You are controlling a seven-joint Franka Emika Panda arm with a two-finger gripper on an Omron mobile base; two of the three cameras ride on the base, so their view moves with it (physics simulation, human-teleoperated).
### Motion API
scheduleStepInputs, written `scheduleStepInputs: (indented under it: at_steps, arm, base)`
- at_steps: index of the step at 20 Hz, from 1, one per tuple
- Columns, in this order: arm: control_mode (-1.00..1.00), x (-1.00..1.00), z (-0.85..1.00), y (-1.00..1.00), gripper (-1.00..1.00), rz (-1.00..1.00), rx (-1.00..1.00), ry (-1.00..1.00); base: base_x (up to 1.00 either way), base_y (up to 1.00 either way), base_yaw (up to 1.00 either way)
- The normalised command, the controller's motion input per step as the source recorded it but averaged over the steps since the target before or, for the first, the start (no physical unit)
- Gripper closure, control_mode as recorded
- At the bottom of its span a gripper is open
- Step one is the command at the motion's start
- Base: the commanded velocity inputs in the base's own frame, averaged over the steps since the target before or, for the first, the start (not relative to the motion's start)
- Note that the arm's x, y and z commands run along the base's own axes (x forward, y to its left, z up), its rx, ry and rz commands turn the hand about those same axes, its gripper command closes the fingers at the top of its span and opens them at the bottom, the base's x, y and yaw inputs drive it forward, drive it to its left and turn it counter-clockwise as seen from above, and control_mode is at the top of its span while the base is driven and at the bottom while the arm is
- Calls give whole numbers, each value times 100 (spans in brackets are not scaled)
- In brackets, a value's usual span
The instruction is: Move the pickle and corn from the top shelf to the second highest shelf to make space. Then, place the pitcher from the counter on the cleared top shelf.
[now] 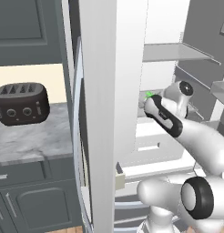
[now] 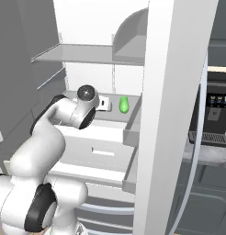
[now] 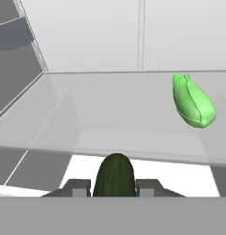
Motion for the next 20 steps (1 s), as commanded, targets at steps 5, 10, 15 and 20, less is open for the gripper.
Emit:
scheduleStepInputs:
  at_steps: [5,10,15,20]
  arm:
    - [-100,62,-15,2,100,0,0,1]
    - [-100,58,-26,1,100,1,0,0]
    - [-100,66,-29,3,100,1,0,4]
    - [-100,68,-43,5,100,2,0,4]
  base:
    - [0,0,0]
    - [0,0,0]
    - [0,0,0]
    - [0,0,0]
